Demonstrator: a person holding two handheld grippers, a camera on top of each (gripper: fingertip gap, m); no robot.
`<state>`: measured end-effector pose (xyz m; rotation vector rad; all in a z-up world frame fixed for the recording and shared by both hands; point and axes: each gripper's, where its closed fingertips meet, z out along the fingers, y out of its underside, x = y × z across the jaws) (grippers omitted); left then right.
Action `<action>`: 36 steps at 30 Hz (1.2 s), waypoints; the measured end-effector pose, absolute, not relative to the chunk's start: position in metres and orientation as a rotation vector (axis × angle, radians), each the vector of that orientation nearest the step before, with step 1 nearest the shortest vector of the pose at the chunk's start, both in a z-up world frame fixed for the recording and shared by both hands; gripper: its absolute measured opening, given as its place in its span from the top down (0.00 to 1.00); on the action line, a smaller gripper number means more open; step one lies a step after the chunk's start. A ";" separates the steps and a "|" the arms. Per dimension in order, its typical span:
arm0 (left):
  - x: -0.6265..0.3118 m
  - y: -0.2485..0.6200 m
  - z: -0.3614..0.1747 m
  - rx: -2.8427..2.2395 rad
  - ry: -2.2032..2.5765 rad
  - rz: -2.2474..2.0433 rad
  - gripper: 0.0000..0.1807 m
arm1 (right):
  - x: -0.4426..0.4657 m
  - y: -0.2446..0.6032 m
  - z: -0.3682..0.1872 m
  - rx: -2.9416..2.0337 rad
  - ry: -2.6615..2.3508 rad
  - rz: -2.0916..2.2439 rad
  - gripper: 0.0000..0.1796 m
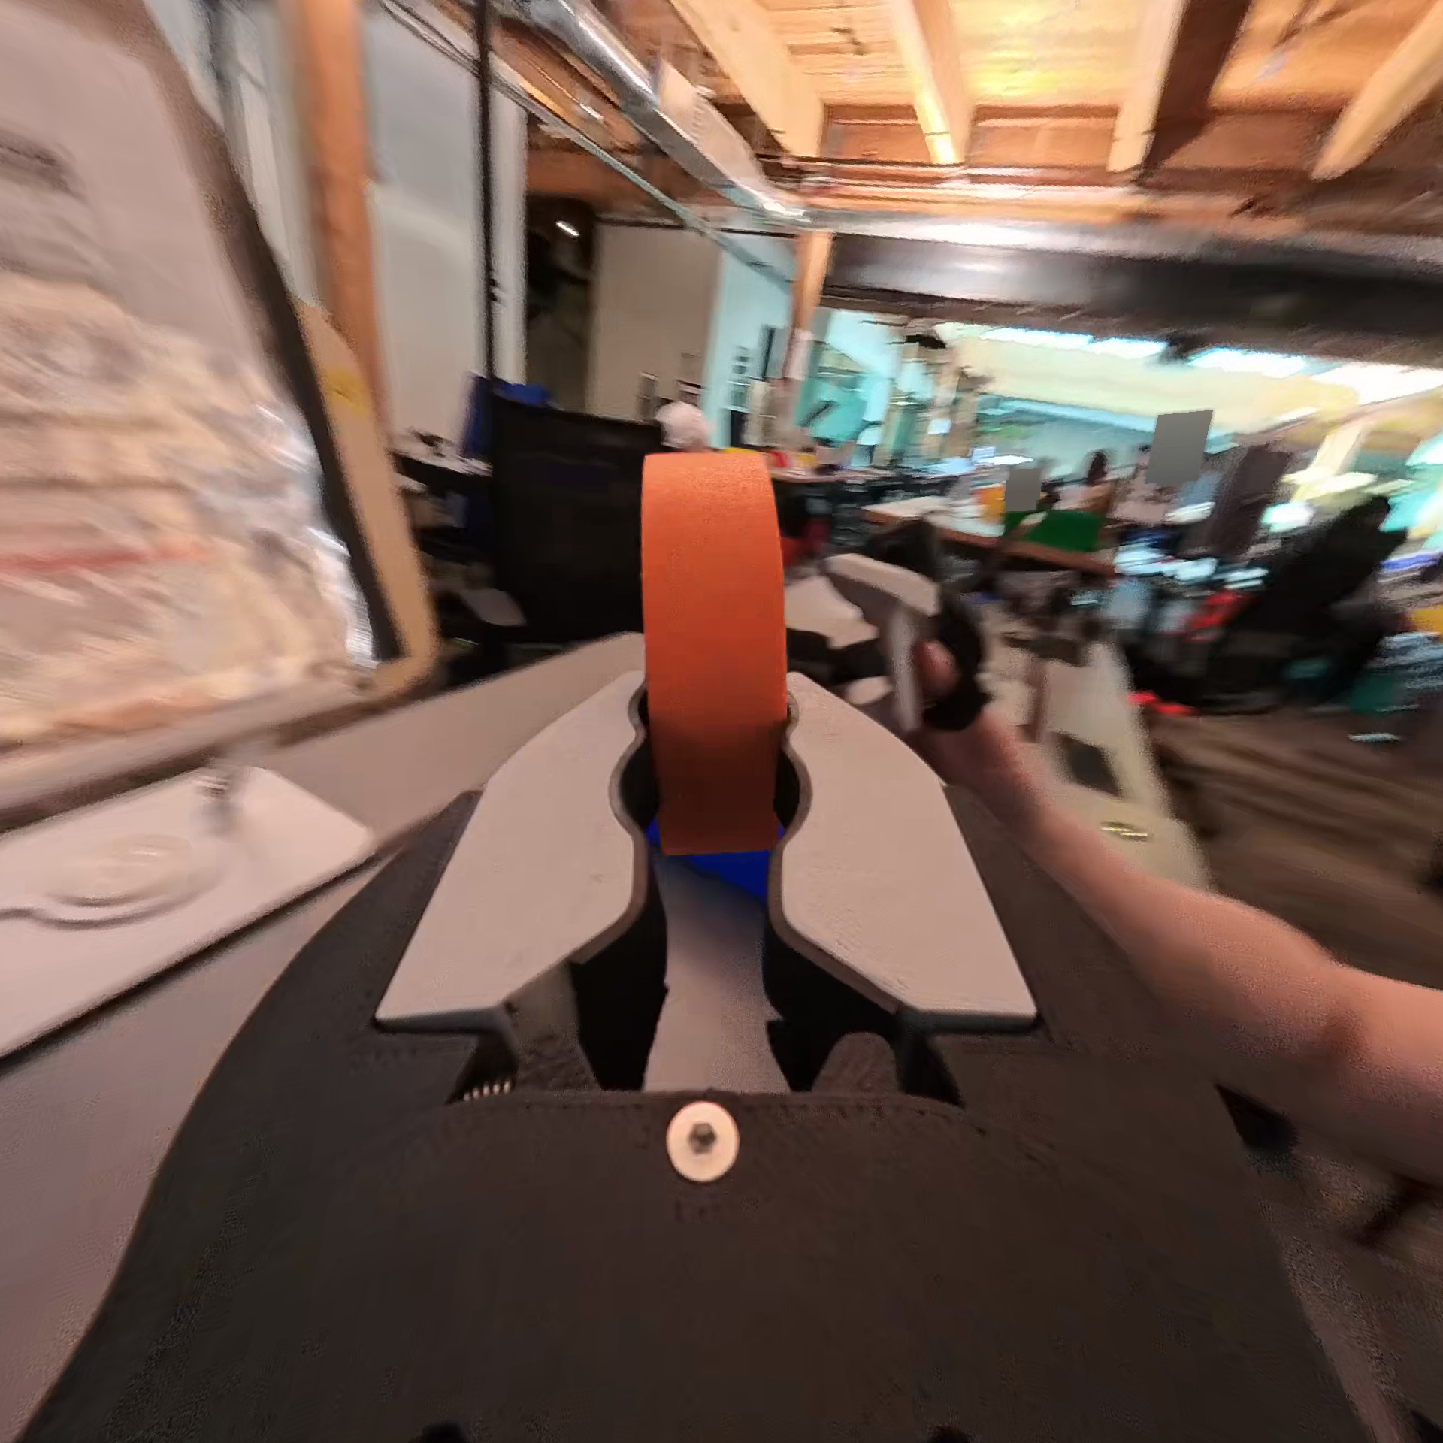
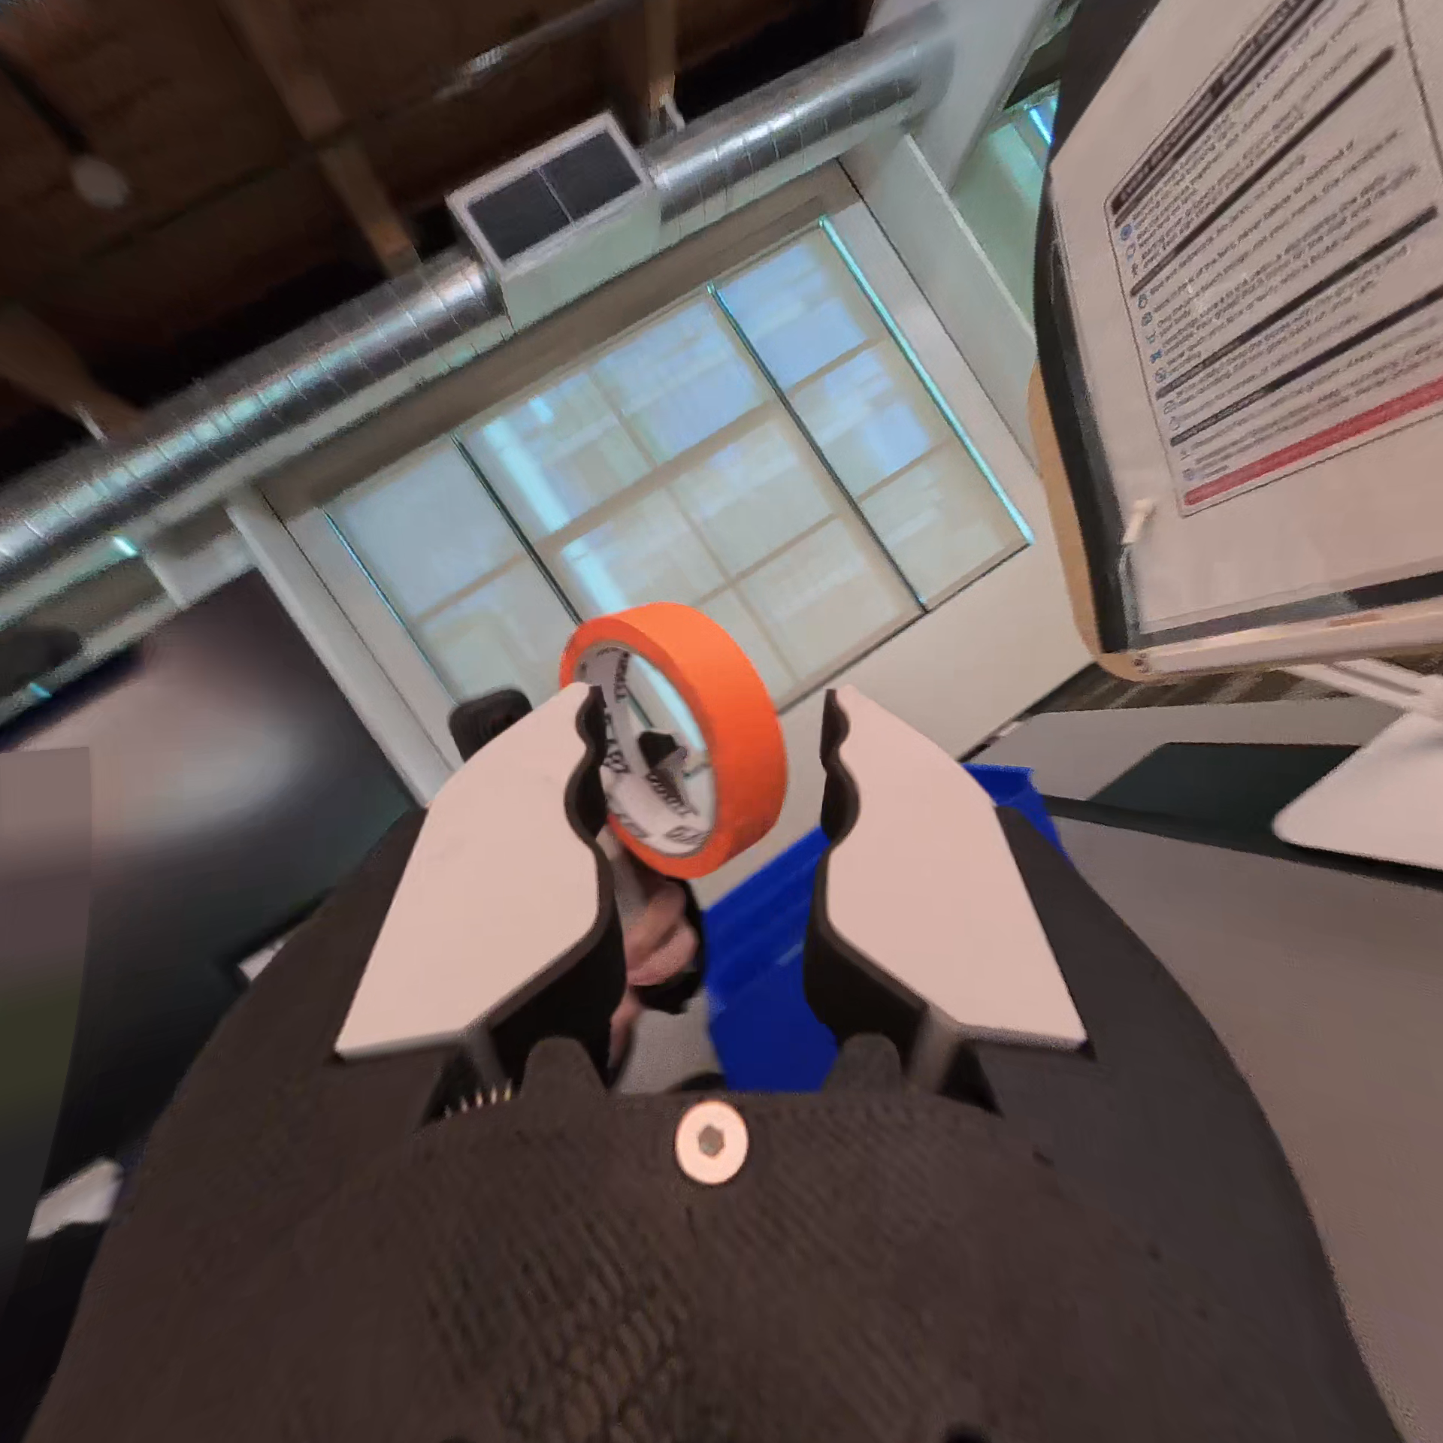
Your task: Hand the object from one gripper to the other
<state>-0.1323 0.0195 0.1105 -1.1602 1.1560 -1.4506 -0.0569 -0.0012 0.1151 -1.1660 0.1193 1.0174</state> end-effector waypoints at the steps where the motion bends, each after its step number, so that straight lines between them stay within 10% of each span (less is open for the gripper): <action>1: -0.136 0.027 0.114 -1.122 1.137 -1.344 0.86 | -0.057 -0.005 0.120 -1.144 0.143 1.090 0.71; 13: -0.144 -0.011 0.122 -0.486 1.150 -0.329 0.86 | -0.130 -0.028 0.147 -0.916 0.291 2.012 0.71; 21: -0.117 -0.005 0.088 -0.604 1.299 -0.300 0.78 | -0.110 -0.029 0.145 -0.925 0.258 1.889 0.93; 24: -0.111 0.002 0.075 -0.707 1.367 -0.306 0.62 | -0.074 -0.032 0.150 -0.946 0.215 1.686 0.94; 36: -0.134 0.025 0.084 -0.893 1.465 -0.328 0.69 | 0.117 -0.050 -0.025 -2.258 -0.046 -0.135 0.93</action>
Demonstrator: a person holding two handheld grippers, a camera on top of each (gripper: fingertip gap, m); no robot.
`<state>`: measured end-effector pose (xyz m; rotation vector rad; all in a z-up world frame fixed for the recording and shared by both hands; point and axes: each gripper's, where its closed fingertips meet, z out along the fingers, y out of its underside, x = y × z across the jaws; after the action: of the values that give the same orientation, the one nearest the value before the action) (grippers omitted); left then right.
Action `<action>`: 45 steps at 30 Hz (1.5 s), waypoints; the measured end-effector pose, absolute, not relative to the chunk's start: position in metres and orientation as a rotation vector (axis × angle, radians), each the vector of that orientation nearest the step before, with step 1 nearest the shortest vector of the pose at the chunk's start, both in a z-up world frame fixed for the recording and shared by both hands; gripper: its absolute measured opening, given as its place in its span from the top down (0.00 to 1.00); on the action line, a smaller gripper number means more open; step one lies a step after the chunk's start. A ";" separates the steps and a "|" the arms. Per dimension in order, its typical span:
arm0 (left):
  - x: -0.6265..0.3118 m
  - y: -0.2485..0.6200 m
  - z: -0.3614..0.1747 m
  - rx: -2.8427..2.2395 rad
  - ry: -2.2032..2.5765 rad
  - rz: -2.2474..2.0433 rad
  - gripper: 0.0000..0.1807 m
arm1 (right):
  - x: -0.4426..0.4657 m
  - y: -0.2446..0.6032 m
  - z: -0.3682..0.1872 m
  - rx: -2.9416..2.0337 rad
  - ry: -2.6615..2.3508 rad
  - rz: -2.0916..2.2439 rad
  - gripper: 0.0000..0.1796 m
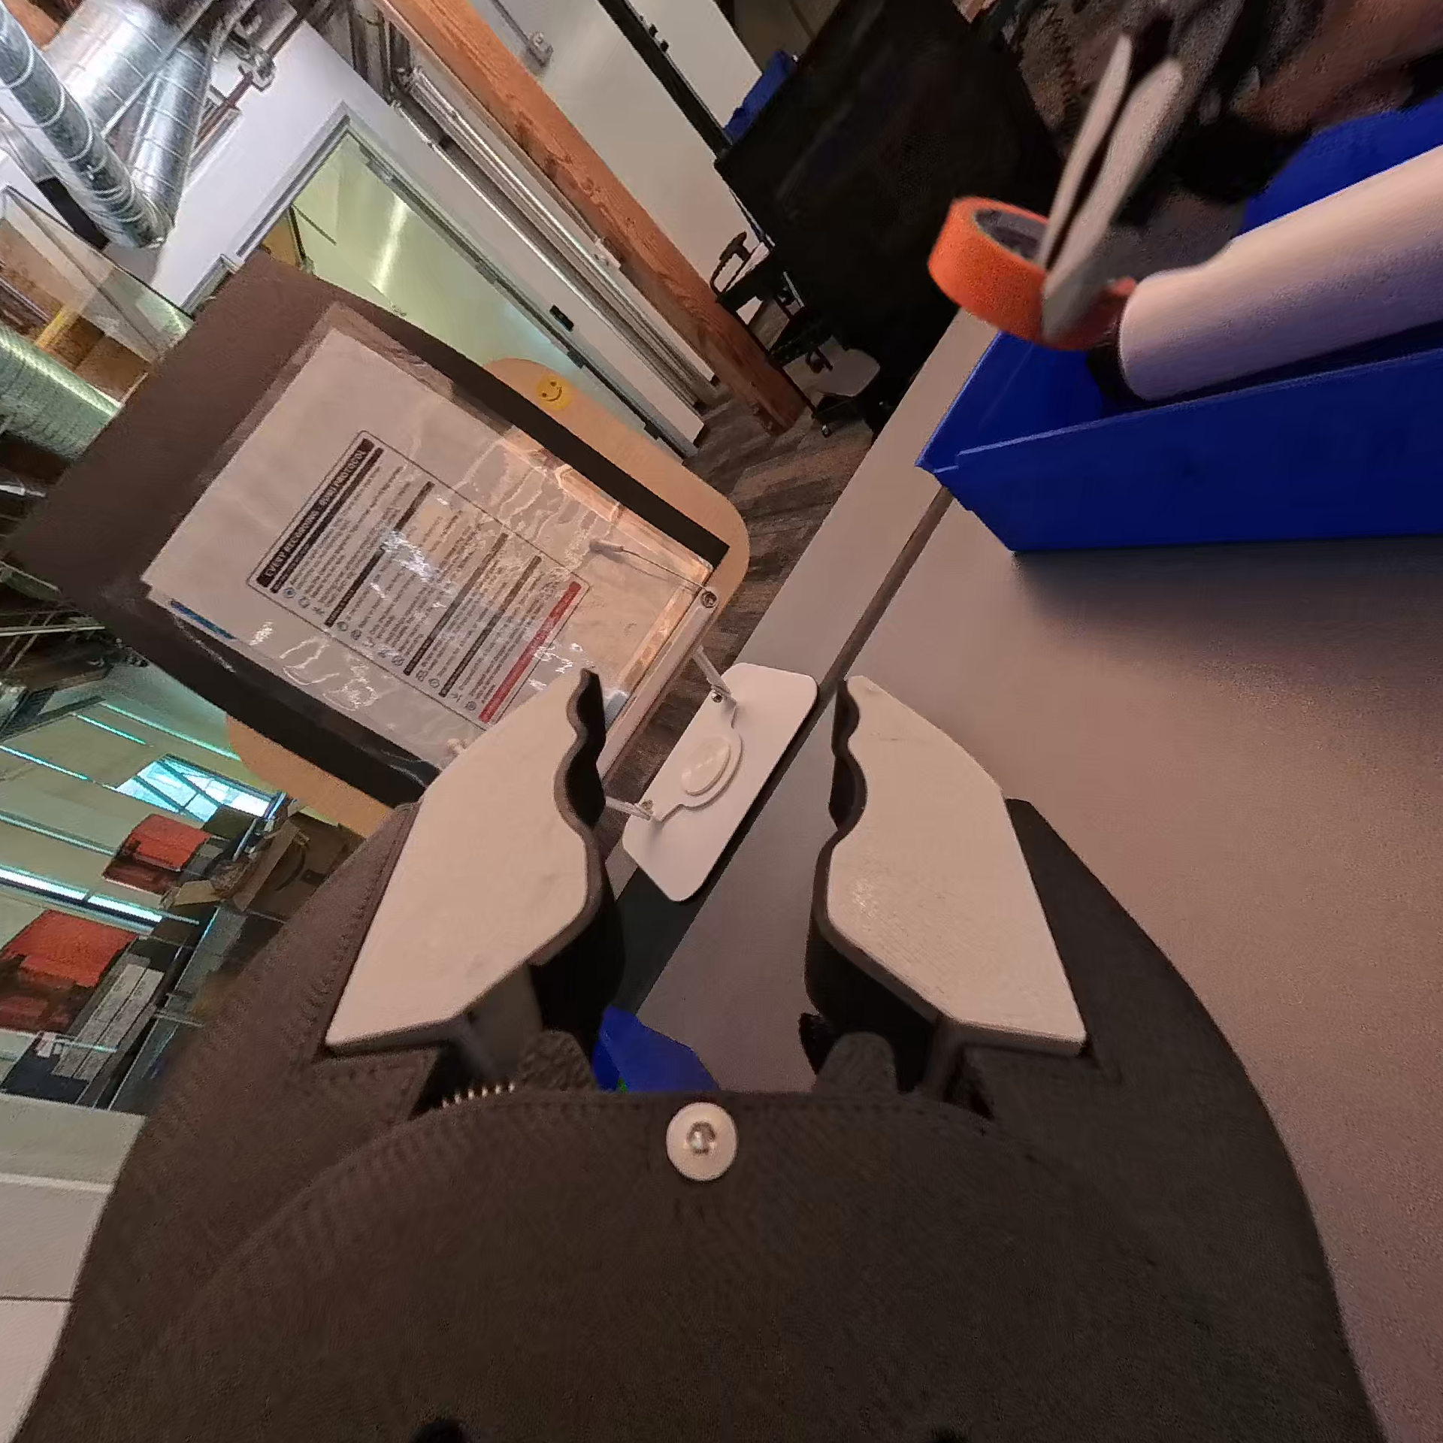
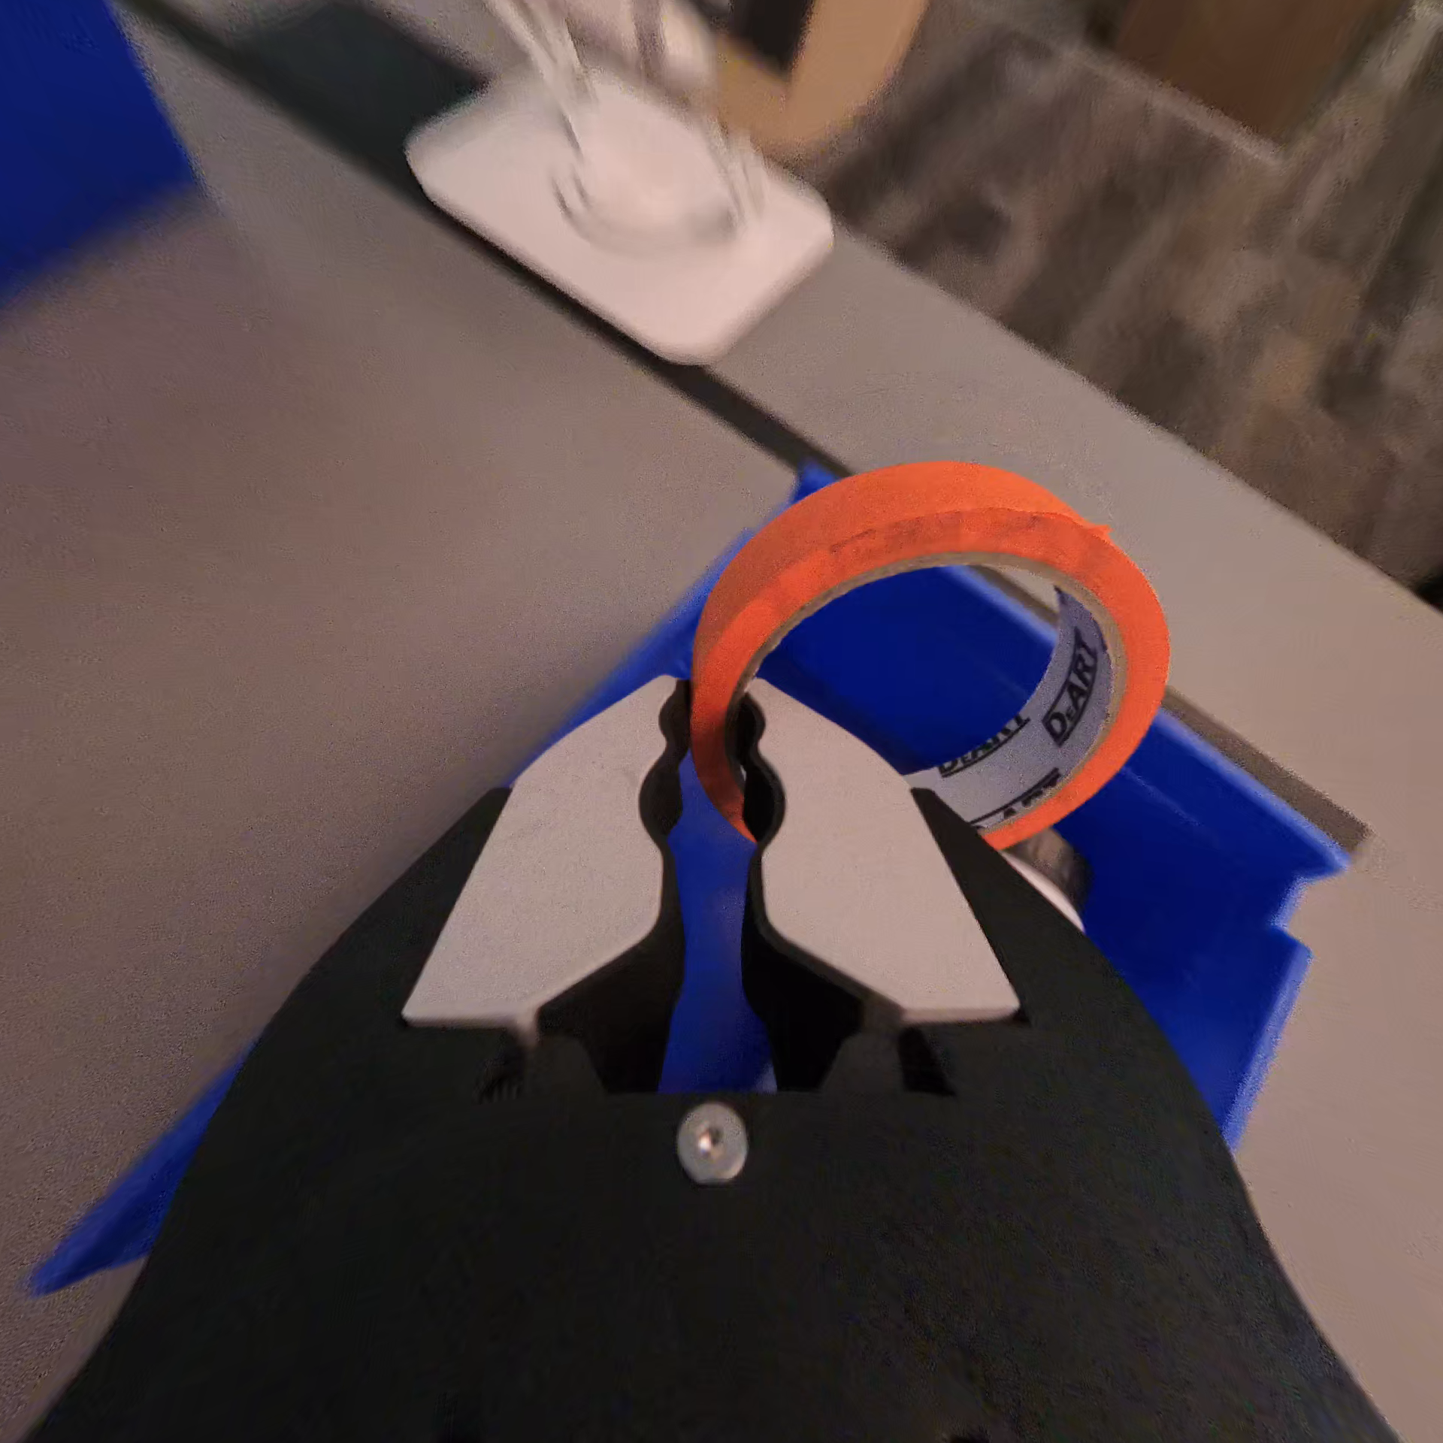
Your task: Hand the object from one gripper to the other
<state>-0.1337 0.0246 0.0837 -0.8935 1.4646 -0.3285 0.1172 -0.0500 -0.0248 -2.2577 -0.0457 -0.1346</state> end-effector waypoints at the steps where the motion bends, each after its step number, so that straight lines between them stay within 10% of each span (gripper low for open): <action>1: -0.135 0.025 0.085 -0.895 1.464 -0.330 0.70 | 0.124 -0.053 -0.045 -2.354 -0.061 -0.191 0.93; 10: -0.167 0.080 0.087 -1.122 1.401 -0.166 0.71 | 0.124 -0.070 -0.150 -2.819 -0.219 -0.208 0.92; 19: -0.250 0.169 0.024 -1.756 1.441 -0.184 0.66 | 0.135 -0.074 -0.115 -2.726 -0.213 -0.314 0.83; 45: -0.303 0.288 -0.114 -2.149 1.281 0.110 0.93 | 0.134 -0.077 -0.062 -2.571 -0.244 -0.481 0.89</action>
<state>-0.3032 0.2883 -0.1145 -2.1485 1.2807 0.1102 0.1343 -0.0774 -0.0620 -2.5707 -0.2435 -0.4809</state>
